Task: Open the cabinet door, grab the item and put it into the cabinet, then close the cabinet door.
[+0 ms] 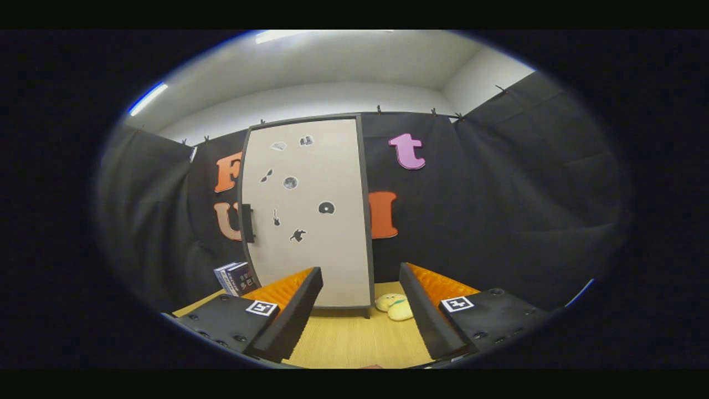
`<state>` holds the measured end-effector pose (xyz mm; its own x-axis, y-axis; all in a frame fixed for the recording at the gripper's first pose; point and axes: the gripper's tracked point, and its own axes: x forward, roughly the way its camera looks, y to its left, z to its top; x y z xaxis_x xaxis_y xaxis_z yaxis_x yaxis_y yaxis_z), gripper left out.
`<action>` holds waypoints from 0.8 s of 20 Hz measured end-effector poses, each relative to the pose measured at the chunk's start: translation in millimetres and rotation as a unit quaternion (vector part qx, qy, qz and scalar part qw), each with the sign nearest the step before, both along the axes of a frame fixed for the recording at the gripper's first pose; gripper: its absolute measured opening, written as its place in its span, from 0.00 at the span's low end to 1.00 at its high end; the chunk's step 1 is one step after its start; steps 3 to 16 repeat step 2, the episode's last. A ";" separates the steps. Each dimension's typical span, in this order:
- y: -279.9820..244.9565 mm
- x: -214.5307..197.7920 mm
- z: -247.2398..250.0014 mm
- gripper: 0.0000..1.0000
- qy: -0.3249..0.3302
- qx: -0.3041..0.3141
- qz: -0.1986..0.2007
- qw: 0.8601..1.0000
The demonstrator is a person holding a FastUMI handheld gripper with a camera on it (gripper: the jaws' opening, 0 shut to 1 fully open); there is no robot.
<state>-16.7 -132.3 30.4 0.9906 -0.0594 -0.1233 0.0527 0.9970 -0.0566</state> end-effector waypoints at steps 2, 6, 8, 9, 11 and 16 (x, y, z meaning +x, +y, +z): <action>0.3 0.4 0.0 0.92 -0.001 0.002 0.001 1.000; 0.3 0.4 0.0 0.92 -0.001 0.002 0.001 1.000; 0.3 0.4 0.0 0.92 -0.001 0.002 0.001 1.000; 0.3 0.4 0.0 0.92 -0.001 0.002 0.001 1.000; 0.3 0.4 0.0 0.92 -0.001 0.002 0.001 1.000; 0.3 0.4 0.0 0.92 -0.001 0.002 0.001 1.000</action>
